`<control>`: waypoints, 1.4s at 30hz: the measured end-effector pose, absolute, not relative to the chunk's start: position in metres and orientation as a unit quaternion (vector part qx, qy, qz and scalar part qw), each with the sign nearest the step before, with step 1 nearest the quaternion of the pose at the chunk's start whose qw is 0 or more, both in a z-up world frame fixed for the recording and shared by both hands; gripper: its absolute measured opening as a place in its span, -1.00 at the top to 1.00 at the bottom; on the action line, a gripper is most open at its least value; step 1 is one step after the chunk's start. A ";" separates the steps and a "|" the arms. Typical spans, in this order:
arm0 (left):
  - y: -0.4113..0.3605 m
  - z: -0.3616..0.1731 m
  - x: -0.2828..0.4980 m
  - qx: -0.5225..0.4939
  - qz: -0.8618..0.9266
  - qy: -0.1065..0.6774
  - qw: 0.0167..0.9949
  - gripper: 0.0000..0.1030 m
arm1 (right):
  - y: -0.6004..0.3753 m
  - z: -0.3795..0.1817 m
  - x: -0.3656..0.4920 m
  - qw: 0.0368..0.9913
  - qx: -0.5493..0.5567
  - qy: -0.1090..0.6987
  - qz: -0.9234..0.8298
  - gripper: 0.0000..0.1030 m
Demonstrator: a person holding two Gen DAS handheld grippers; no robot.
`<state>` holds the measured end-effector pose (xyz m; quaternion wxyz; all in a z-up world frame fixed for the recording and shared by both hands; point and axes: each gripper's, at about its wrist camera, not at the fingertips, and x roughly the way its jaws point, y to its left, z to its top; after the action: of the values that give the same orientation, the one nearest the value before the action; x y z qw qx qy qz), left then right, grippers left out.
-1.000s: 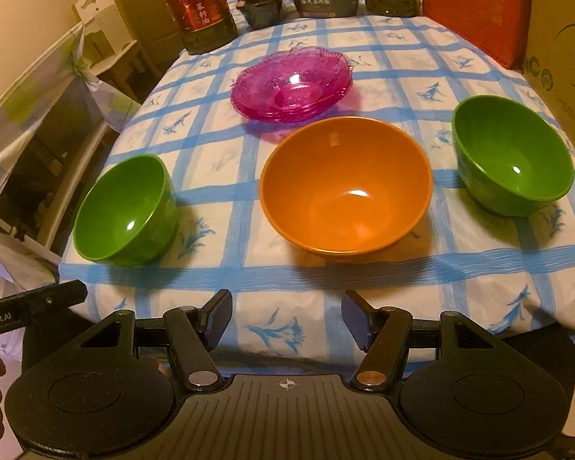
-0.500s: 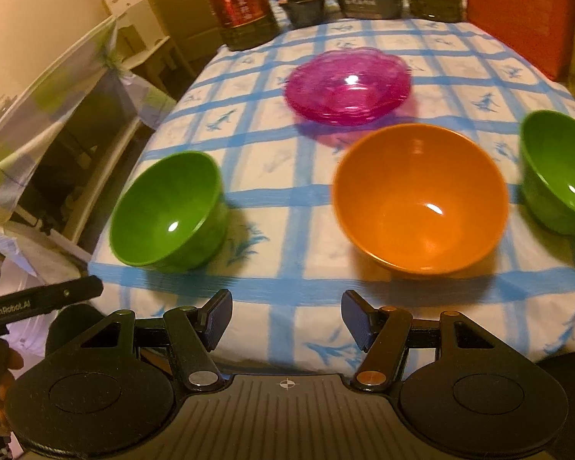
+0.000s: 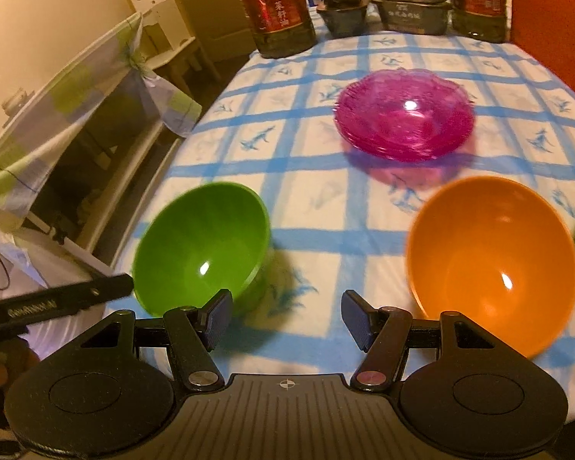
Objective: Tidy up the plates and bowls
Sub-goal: 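Move both grippers toward the large green bowl, then close both grippers on the rim of the large green bowl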
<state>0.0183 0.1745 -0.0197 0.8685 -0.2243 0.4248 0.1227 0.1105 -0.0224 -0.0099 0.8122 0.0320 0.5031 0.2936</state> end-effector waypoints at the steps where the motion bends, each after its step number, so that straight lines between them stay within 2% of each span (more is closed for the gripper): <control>1: 0.176 -0.022 0.021 -0.225 0.122 0.426 0.868 -0.37 | -0.018 -0.012 0.114 0.811 0.030 0.504 0.294 -0.22; 5: 0.180 -0.029 0.032 -0.223 0.120 0.433 0.865 -0.27 | -0.001 -0.022 0.125 0.807 0.024 0.513 0.290 -0.22; 12: 0.184 -0.038 0.045 -0.212 0.114 0.442 0.864 0.14 | 0.014 -0.040 0.135 0.796 0.025 0.531 0.290 -0.22; 15: 0.185 -0.040 0.051 -0.209 0.111 0.445 0.864 0.26 | 0.020 -0.046 0.139 0.793 0.022 0.535 0.291 -0.21; 21: 0.187 -0.044 0.061 -0.204 0.104 0.448 0.864 0.47 | 0.028 -0.055 0.145 0.790 0.016 0.539 0.290 0.15; 24: 0.187 -0.046 0.063 -0.200 0.102 0.450 0.864 0.61 | 0.030 -0.057 0.146 0.789 0.014 0.541 0.291 0.44; 27: 0.185 -0.046 0.063 -0.193 0.103 0.450 0.866 0.66 | 0.030 -0.059 0.146 0.787 0.016 0.542 0.294 0.73; 35: 0.177 -0.034 0.058 -0.179 0.104 0.447 0.870 0.71 | 0.026 -0.047 0.139 0.794 0.015 0.535 0.289 0.76; 42: 0.157 0.001 0.059 -0.171 0.087 0.429 0.883 0.71 | -0.001 -0.013 0.134 0.810 0.038 0.515 0.279 0.76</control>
<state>0.0588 0.1568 0.0009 0.8828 -0.1712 0.4287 0.0868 0.1338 -0.0006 -0.0132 0.8096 0.0377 0.5150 0.2791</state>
